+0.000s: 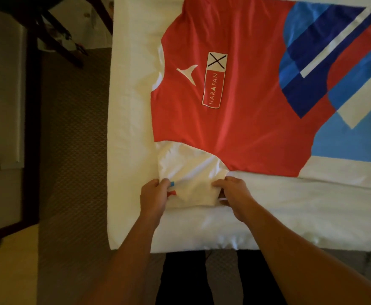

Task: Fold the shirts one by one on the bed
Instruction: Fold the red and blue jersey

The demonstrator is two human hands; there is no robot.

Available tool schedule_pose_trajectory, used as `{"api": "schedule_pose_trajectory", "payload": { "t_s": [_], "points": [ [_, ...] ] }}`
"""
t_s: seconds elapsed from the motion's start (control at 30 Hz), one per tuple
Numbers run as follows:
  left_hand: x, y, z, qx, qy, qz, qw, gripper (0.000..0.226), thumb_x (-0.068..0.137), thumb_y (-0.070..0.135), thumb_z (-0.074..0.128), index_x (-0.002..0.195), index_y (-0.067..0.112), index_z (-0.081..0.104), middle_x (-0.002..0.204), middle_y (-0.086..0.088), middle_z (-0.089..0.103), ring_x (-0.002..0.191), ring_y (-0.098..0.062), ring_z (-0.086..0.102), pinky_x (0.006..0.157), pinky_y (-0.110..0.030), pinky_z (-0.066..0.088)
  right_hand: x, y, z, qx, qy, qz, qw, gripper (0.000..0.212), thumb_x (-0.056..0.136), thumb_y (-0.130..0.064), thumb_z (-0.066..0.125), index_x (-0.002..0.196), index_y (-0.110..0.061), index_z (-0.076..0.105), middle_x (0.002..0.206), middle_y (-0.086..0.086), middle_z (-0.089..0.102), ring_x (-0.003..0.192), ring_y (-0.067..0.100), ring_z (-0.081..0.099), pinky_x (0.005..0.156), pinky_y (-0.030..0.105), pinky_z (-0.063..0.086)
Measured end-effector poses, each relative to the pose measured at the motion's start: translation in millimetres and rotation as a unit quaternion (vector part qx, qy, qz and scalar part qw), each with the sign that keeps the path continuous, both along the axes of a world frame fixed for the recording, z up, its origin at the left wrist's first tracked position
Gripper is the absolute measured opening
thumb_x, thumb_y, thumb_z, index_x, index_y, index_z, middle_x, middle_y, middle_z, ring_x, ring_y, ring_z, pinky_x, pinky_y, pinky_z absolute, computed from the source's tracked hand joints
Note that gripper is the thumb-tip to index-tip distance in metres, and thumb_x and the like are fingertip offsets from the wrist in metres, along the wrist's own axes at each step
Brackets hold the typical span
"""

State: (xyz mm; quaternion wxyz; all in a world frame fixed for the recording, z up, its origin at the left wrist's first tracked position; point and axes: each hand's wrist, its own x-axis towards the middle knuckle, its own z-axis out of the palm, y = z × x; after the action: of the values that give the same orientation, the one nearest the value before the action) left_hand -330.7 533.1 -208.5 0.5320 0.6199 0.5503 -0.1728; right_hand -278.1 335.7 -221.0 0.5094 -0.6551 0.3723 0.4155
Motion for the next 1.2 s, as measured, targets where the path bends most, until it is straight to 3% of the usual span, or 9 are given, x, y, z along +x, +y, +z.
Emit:
{"api": "schedule_pose_trajectory", "payload": {
  "t_s": [0.1, 0.23, 0.33, 0.43, 0.57, 0.67, 0.83, 1.07, 1.2],
  "points": [
    [-8.6, -5.6, -1.9, 0.010, -0.036, -0.004, 0.999, 0.035, 0.093, 0.011, 0.066, 0.065, 0.012, 0.046, 0.070, -0.001, 0.064, 0.070, -0.016, 0.074, 0.055, -0.025, 0.042, -3.9, -4.2, -2.0, 0.021, -0.006, 0.041, 0.999, 0.012, 0.086, -0.004, 0.068, 0.095, -0.012, 0.067, 0.091, 0.011, 0.071, 0.076, 0.028, 0.066, 0.068, 0.037, 0.052],
    [-24.9, -2.1, -3.3, -0.028, -0.022, -0.107, 0.994, 0.012, 0.091, 0.023, 0.076, 0.094, 0.013, 0.069, 0.084, -0.003, 0.070, 0.071, -0.010, 0.068, 0.058, -0.024, 0.047, -9.4, -12.8, -6.0, 0.009, -0.019, 0.141, 0.990, 0.009, 0.089, -0.006, 0.070, 0.095, -0.010, 0.066, 0.092, 0.016, 0.072, 0.067, 0.025, 0.067, 0.056, 0.030, 0.052],
    [-41.3, 4.3, -6.8, -0.014, 0.002, -0.169, 0.985, 0.008, 0.091, 0.015, 0.075, 0.088, 0.010, 0.071, 0.082, -0.014, 0.070, 0.060, -0.023, 0.064, 0.050, -0.026, 0.049, -9.6, -17.5, -8.9, 0.001, -0.047, 0.183, 0.982, 0.006, 0.092, -0.007, 0.070, 0.097, -0.007, 0.066, 0.086, 0.016, 0.070, 0.060, 0.021, 0.065, 0.045, 0.023, 0.049],
    [-49.9, 7.8, -9.2, 0.054, 0.023, -0.180, 0.982, 0.013, 0.091, 0.018, 0.075, 0.083, 0.008, 0.071, 0.077, -0.011, 0.068, 0.060, -0.025, 0.060, 0.063, -0.040, 0.054, -6.0, -17.7, -6.3, 0.007, -0.047, 0.230, 0.972, 0.013, 0.090, -0.008, 0.073, 0.096, 0.002, 0.066, 0.072, 0.019, 0.069, 0.052, 0.020, 0.062, 0.047, 0.028, 0.046],
    [-45.7, 10.7, -5.4, 0.008, 0.090, -0.278, 0.956, 0.011, 0.090, 0.017, 0.074, 0.080, 0.013, 0.071, 0.071, -0.007, 0.067, 0.055, -0.019, 0.056, 0.057, -0.029, 0.048, 10.3, -22.6, 2.9, -0.007, -0.008, 0.372, 0.928, 0.023, 0.090, -0.024, 0.075, 0.084, -0.003, 0.068, 0.062, 0.011, 0.069, 0.044, 0.015, 0.059, 0.043, 0.023, 0.043],
    [-25.3, 21.0, 0.7, -0.036, 0.149, -0.318, 0.935, 0.016, 0.089, 0.016, 0.074, 0.077, 0.007, 0.068, 0.065, -0.007, 0.063, 0.050, -0.017, 0.049, 0.044, -0.020, 0.039, 28.7, -22.8, 9.6, -0.117, -0.071, 0.454, 0.880, 0.035, 0.086, -0.037, 0.068, 0.064, -0.011, 0.059, 0.057, 0.004, 0.057, 0.059, 0.027, 0.058, 0.052, 0.029, 0.046],
    [37.8, 42.1, 2.1, -0.061, 0.105, -0.091, 0.988, 0.032, 0.094, 0.024, 0.066, 0.072, 0.002, 0.062, 0.064, -0.016, 0.059, 0.046, -0.020, 0.045, 0.042, -0.020, 0.035, 73.9, 2.3, 14.8, -0.132, -0.168, 0.447, 0.868, 0.039, 0.083, -0.028, 0.061, 0.054, -0.013, 0.040, 0.055, -0.001, 0.037, 0.056, 0.023, 0.037, 0.049, 0.030, 0.026],
    [133.3, 72.5, -18.7, 0.032, -0.064, -0.016, 0.997, 0.056, 0.062, 0.054, 0.066, 0.081, 0.001, 0.072, 0.081, -0.022, 0.072, 0.077, -0.040, 0.071, 0.081, -0.054, 0.060, 180.9, 74.3, 9.7, -0.142, -0.317, 0.423, 0.837, 0.012, 0.091, -0.024, 0.057, 0.084, -0.017, 0.065, 0.085, 0.005, 0.067, 0.080, 0.028, 0.063, 0.068, 0.034, 0.049],
    [173.6, 75.2, -17.6, 0.034, -0.107, 0.000, 0.994, 0.040, 0.060, 0.058, 0.064, 0.058, 0.018, 0.063, 0.065, -0.004, 0.059, 0.066, -0.024, 0.057, 0.068, -0.044, 0.050, 237.0, 120.1, 4.8, -0.135, -0.375, 0.430, 0.810, 0.021, 0.093, -0.020, 0.053, 0.107, -0.017, 0.069, 0.101, 0.006, 0.070, 0.090, 0.027, 0.066, 0.078, 0.038, 0.056]
  ]
}}
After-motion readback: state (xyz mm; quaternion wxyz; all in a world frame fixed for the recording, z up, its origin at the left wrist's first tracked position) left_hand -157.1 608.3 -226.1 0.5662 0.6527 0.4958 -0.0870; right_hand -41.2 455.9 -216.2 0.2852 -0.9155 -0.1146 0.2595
